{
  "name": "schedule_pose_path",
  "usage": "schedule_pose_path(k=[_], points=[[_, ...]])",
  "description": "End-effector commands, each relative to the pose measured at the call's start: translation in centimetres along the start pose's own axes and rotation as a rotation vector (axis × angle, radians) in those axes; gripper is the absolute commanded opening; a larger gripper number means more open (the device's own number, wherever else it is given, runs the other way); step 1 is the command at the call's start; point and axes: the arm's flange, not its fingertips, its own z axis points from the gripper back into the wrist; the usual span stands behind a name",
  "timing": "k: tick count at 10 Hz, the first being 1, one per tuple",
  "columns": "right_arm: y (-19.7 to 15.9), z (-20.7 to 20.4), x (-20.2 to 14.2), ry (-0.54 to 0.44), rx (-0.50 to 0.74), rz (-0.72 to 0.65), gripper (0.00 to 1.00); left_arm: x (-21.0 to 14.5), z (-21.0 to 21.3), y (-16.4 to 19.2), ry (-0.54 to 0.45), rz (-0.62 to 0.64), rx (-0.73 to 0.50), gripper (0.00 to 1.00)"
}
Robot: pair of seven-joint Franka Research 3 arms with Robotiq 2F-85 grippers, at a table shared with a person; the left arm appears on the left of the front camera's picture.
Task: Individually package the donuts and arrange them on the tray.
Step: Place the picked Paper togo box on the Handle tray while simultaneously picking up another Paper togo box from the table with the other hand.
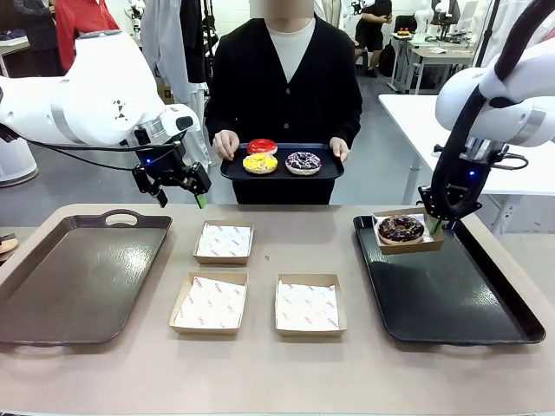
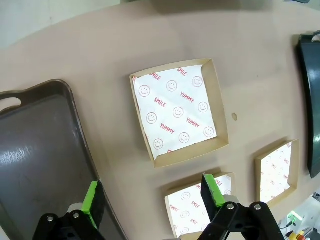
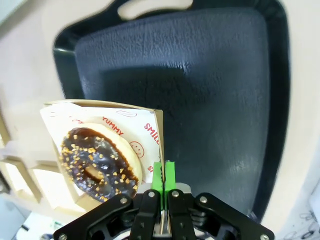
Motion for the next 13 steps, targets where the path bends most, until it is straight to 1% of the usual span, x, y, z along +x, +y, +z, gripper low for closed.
schedule_pose_path(k=[1, 2, 3, 5, 7, 10, 13], points=[[1.3, -1.0, 1.2, 0.017, -0.070, 0.007, 0.02, 1.8, -0.8, -0.3, 0.063, 0.057, 0.058, 1.00], [1.6, -1.4, 1.4, 0.023, -0.082, 0.009, 0.02, 2.4, -1.1, -0.6, 0.079, 0.073, 0.075, 1.00], [1.6, -2.1, 1.8, 0.034, -0.102, 0.019, 0.02, 3.0, -1.7, -1.0, 0.077, 0.067, 0.120, 1.00], [1.8, -2.6, 2.1, 0.045, -0.103, 0.028, 0.02, 3.9, -2.2, -2.3, 0.074, 0.064, 0.145, 1.00], [1.9, -3.0, 2.6, 0.046, -0.096, 0.025, 0.02, 4.6, -3.4, -3.1, 0.072, 0.060, 0.135, 1.00], [2.4, -2.7, 3.6, 0.026, -0.086, 0.041, 0.02, 4.8, -5.0, -3.3, 0.090, 0.055, 0.135, 1.00], [3.1, -2.7, 5.5, 0.024, -0.086, 0.041, 0.02, 5.1, -6.0, -3.3, 0.092, 0.040, 0.119, 1.00]])
